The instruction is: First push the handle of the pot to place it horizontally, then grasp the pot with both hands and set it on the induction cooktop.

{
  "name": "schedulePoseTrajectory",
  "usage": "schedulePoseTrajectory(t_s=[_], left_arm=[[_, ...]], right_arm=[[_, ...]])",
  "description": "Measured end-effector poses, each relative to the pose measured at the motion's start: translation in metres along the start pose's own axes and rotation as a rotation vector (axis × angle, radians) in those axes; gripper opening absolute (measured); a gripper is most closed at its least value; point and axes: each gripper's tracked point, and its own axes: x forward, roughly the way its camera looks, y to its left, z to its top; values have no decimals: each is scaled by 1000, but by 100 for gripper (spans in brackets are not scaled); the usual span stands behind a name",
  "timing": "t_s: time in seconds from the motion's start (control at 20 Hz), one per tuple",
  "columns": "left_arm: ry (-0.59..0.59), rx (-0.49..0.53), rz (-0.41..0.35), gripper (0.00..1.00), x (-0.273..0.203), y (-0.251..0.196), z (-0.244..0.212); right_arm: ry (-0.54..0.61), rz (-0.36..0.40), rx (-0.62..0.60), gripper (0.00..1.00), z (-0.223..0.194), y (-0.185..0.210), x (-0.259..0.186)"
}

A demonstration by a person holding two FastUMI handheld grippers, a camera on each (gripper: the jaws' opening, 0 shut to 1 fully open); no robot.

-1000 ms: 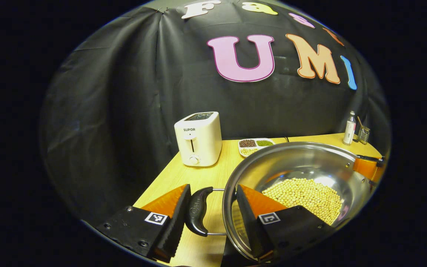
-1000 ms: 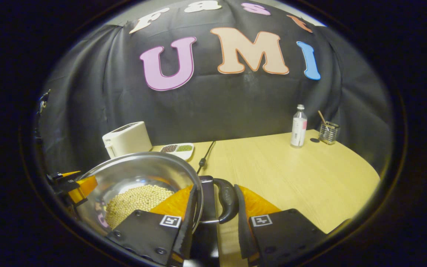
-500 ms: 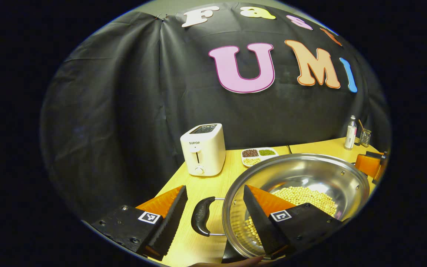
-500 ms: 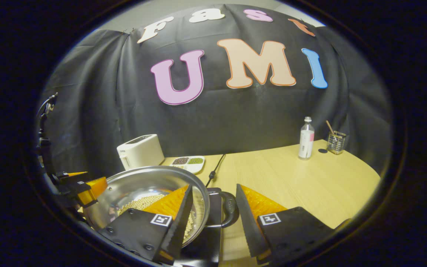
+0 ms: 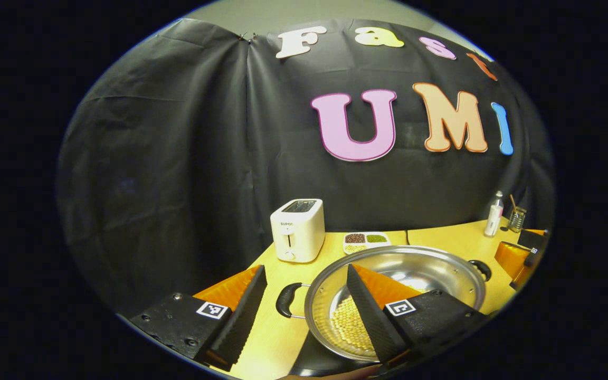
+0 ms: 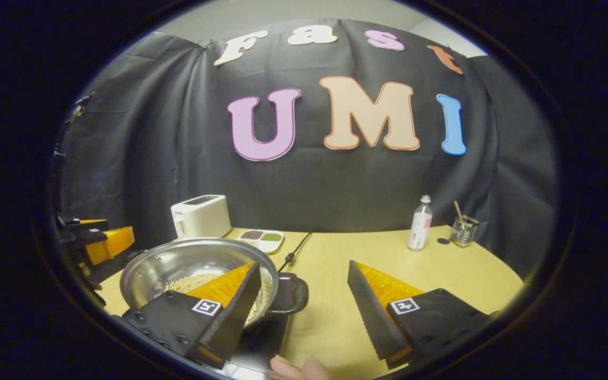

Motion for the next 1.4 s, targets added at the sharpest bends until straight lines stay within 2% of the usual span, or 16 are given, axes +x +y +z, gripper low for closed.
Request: schedulePoseTrajectory(t_s=[0.15, 0.2, 0.25, 0.3, 0.4, 0.6, 0.85, 1.05, 1.25, 1.4], left_arm=[[-42, -35, -18, 89, -37, -25, 25], [-53, -46, -24, 89, -51, -35, 33], [-68, -61, -31, 96, -66, -42, 40], [-87, -76, -45, 93, -82, -52, 48], [-101, -94, -82, 95, -112, -78, 55], [-143, -66, -123, 93, -163, -118, 71], [-238, -43, -149, 93, -226, -152, 105], [-295, -43, -184, 96, -274, -161, 111], [-247, -100, -220, 96, -308, -150, 74], [-282, -109, -143, 96, -320, -108, 73]], right_arm=[[-27, 21, 1, 97, 19, -17, -25], [-37, 28, 3, 98, 25, -24, -36], [-51, 29, 2, 99, 32, -34, -47], [-71, 26, 0, 99, 40, -46, -59], [-109, 8, 0, 98, 54, -72, -83], [-164, 5, 20, 98, 76, -115, -139], [-236, -48, 28, 100, 108, -170, -208], [-289, -81, 40, 98, 129, -200, -264], [-314, -86, -23, 96, 119, -215, -310], [-306, -126, -45, 98, 105, -233, -334]])
